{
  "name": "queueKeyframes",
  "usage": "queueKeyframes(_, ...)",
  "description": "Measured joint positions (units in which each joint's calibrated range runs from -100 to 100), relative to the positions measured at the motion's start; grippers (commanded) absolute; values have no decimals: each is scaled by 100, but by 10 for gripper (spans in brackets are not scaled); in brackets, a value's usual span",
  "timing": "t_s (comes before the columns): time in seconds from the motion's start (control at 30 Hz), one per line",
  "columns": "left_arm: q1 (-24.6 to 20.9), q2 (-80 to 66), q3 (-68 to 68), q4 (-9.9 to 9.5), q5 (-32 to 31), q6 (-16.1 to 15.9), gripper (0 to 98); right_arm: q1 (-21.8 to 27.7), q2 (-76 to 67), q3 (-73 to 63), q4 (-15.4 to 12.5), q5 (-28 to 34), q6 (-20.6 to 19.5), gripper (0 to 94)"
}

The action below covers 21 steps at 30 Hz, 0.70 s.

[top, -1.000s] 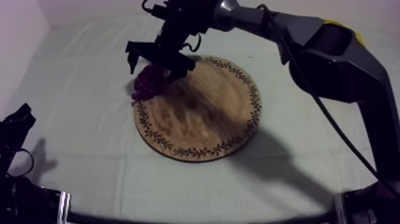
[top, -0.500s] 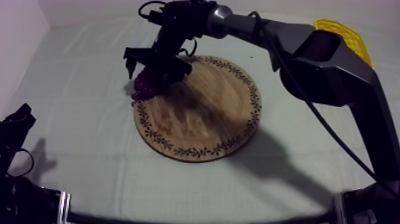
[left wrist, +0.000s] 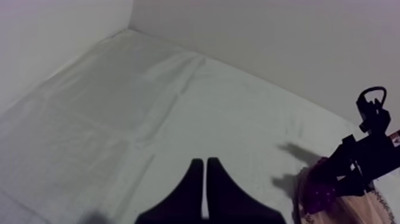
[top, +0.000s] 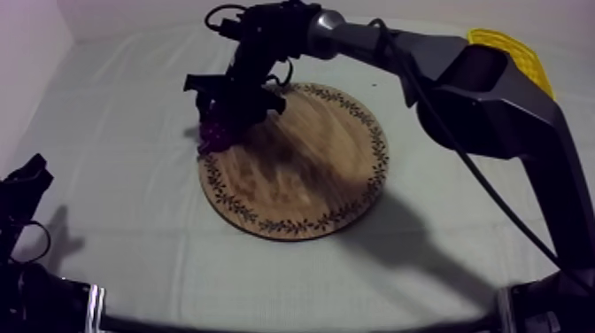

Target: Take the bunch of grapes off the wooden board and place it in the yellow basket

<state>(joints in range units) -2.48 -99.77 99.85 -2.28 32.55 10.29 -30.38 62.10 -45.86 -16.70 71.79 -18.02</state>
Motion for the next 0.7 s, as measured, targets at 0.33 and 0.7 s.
queueKeyframes(0.33,0,0,0,0,0,0,0,229,-1309,1228,-5,67,286,371)
queueKeyframes(0.7,0,0,0,0,0,0,0,921,-3790,3539,173,339,576,376)
